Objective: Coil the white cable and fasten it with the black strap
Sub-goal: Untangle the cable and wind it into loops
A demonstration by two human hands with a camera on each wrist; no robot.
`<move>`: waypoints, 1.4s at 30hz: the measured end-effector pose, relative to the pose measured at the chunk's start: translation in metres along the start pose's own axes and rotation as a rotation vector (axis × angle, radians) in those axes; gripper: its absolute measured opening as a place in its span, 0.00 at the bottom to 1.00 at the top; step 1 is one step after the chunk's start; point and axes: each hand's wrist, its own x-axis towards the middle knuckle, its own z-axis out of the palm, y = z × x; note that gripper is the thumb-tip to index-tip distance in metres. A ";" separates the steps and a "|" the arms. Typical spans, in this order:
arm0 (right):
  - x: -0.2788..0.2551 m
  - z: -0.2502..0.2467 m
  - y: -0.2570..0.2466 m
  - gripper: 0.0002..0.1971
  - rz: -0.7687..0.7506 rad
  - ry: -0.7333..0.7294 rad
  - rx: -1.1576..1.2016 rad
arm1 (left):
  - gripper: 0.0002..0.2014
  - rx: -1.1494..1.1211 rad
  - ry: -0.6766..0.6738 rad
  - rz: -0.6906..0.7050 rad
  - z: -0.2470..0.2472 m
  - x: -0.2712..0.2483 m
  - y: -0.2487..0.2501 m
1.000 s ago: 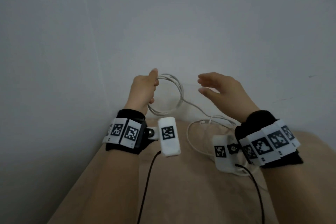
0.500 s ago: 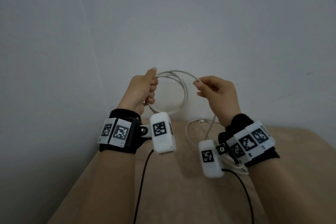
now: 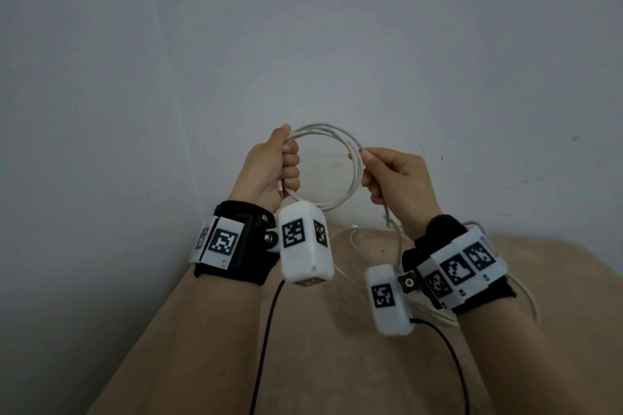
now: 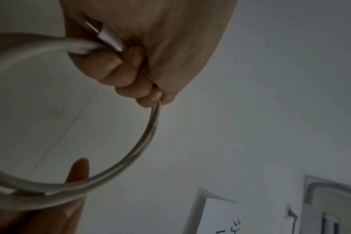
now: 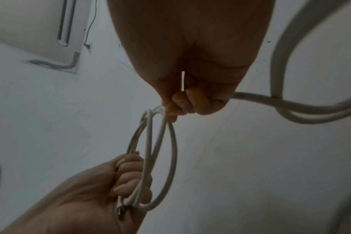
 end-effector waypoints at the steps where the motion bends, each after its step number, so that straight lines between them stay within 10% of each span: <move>1: 0.000 0.000 0.001 0.09 -0.018 0.018 -0.028 | 0.23 0.012 0.018 0.008 0.000 0.001 -0.001; 17: -0.003 0.008 0.000 0.17 0.128 -0.157 0.013 | 0.24 -0.275 -0.023 -0.056 0.001 0.006 -0.003; 28: -0.004 0.002 -0.010 0.11 0.414 -0.333 0.906 | 0.31 -0.471 -0.179 -0.177 0.007 0.012 -0.008; 42: 0.001 -0.003 -0.003 0.12 0.357 -0.280 0.712 | 0.20 -0.112 -0.027 -0.042 0.008 0.012 -0.027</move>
